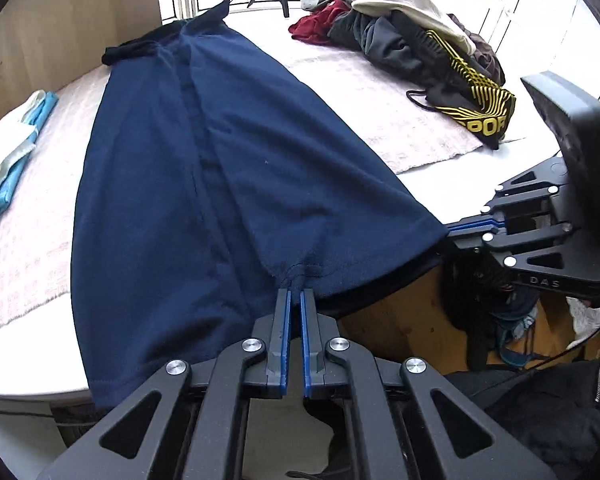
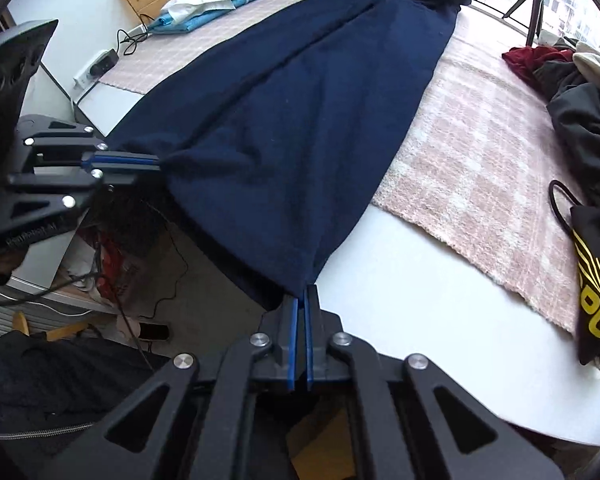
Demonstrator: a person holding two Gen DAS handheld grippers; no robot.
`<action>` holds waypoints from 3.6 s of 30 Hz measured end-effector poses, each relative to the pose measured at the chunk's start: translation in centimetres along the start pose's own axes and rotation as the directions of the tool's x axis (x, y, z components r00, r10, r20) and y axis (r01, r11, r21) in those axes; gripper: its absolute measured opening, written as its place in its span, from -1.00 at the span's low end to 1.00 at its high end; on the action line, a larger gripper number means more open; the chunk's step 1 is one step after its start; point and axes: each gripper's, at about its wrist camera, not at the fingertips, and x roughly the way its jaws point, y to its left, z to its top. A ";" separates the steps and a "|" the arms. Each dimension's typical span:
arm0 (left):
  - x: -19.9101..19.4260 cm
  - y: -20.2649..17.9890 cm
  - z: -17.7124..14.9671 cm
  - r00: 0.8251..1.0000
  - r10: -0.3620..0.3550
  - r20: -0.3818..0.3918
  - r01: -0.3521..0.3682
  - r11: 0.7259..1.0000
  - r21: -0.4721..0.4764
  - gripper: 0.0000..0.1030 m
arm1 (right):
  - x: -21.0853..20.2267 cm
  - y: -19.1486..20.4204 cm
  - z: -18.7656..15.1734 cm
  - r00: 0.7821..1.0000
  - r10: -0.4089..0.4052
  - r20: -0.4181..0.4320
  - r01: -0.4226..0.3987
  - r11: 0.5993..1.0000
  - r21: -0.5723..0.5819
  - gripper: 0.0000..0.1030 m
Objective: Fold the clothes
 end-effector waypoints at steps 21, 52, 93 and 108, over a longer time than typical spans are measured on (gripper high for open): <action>-1.8 0.3 -1.7 0.999 -0.047 -0.005 0.047 0.999 -0.023 -0.85 | -2.6 0.6 3.2 0.997 0.075 -0.022 -0.076 0.996 -0.043 -0.96; -4.6 6.6 -3.3 0.990 0.010 0.138 0.030 0.959 -0.283 -0.69 | -7.9 -3.3 30.8 0.990 0.116 0.080 -0.114 0.993 -0.030 -0.38; 1.8 6.4 -0.3 0.998 0.021 0.059 0.004 0.919 -0.394 -0.98 | 12.0 -4.8 34.5 0.987 0.080 -0.142 -0.080 0.997 0.007 -0.89; -1.0 7.2 -1.3 0.997 -0.008 0.079 0.041 0.902 -0.431 -0.68 | 9.4 -3.1 32.9 0.989 0.021 -0.149 -0.027 0.999 -0.043 -0.74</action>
